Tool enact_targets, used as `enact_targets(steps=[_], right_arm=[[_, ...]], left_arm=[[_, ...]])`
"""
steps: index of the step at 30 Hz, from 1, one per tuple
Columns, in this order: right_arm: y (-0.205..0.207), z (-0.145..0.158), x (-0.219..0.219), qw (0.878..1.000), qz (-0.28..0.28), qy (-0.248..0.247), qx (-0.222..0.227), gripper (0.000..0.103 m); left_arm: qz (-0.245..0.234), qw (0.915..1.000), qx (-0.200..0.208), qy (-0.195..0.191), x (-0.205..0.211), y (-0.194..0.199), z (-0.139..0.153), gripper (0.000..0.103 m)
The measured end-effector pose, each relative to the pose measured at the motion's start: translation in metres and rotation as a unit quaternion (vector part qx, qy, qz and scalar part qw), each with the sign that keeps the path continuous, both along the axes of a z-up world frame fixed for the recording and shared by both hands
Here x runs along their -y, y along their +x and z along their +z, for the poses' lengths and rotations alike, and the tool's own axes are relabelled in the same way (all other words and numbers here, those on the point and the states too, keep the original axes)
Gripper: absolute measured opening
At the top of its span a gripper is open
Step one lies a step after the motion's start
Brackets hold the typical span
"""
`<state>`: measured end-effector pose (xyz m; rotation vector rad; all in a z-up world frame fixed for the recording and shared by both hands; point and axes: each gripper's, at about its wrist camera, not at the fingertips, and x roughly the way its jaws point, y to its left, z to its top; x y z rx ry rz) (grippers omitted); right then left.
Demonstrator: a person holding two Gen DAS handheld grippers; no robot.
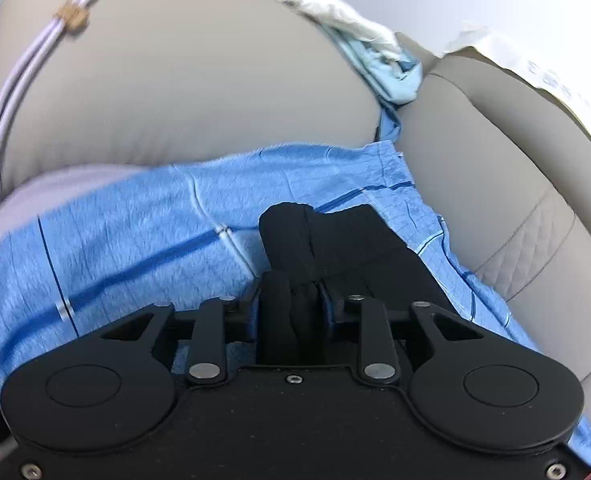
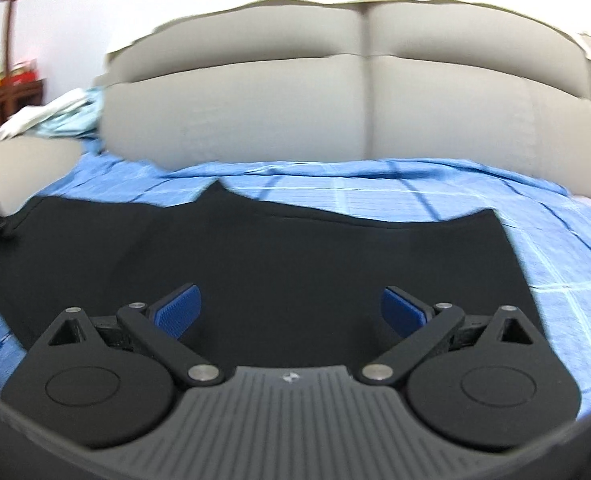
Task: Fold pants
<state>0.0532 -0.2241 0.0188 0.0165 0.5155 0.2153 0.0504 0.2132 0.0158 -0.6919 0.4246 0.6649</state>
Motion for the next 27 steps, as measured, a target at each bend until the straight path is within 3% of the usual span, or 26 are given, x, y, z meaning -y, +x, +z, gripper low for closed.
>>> enact_targets(steps=[3,5,7,10,12,13,14,15,16,17,19,20,23,26,27], right_arm=[[0.003,0.001,0.018,1.000,-0.021,0.016,-0.008,0.101],[0.005,0.002,0.028,0.999,-0.035,0.024,-0.017,0.100],[0.006,0.002,0.040,0.998,-0.054,0.028,-0.025,0.099],[0.006,0.004,0.059,0.995,-0.089,0.041,-0.036,0.096],[0.005,0.006,0.074,0.991,-0.110,0.056,-0.041,0.095],[0.006,0.007,0.082,0.990,-0.120,0.064,-0.044,0.094],[0.007,0.007,0.091,0.988,-0.132,0.073,-0.046,0.093],[0.007,0.006,0.099,0.986,-0.141,0.079,-0.048,0.093],[0.008,0.005,0.107,0.983,-0.151,0.086,-0.051,0.092],[0.007,0.004,0.114,0.981,-0.161,0.092,-0.054,0.092],[0.004,-0.001,0.126,0.977,-0.177,0.106,-0.062,0.092],[0.001,-0.005,0.132,0.974,-0.183,0.116,-0.067,0.092],[-0.006,-0.018,0.141,0.969,-0.190,0.135,-0.086,0.092],[-0.011,-0.030,0.143,0.967,-0.185,0.146,-0.093,0.091],[-0.012,-0.032,0.142,0.967,-0.182,0.153,-0.094,0.091]], left_arm=[[-0.051,0.9929,-0.015,0.106,0.028,0.008,0.018,0.017],[-0.095,0.9856,-0.005,0.140,0.048,0.013,0.031,0.016],[-0.137,0.9787,0.009,0.153,0.068,0.021,0.045,0.015],[-0.215,0.9657,0.040,0.140,0.108,0.032,0.067,0.015],[-0.285,0.9472,0.067,0.131,0.148,0.039,0.084,0.015],[-0.326,0.9331,0.080,0.128,0.169,0.041,0.092,0.016],[-0.377,0.9137,0.088,0.124,0.194,0.043,0.099,0.017],[-0.432,0.8900,0.088,0.117,0.220,0.047,0.103,0.021],[-0.500,0.8565,0.076,0.106,0.249,0.052,0.104,0.023],[-0.549,0.8286,0.058,0.094,0.272,0.057,0.102,0.027],[-0.609,0.7895,0.027,0.074,0.311,0.058,0.088,0.031],[-0.620,0.7814,0.017,0.072,0.322,0.056,0.083,0.031],[-0.636,0.7687,0.000,0.064,0.330,0.041,0.066,0.042],[-0.641,0.7655,-0.019,0.058,0.315,0.022,0.055,0.048],[-0.636,0.7687,-0.024,0.061,0.308,0.018,0.052,0.048]])
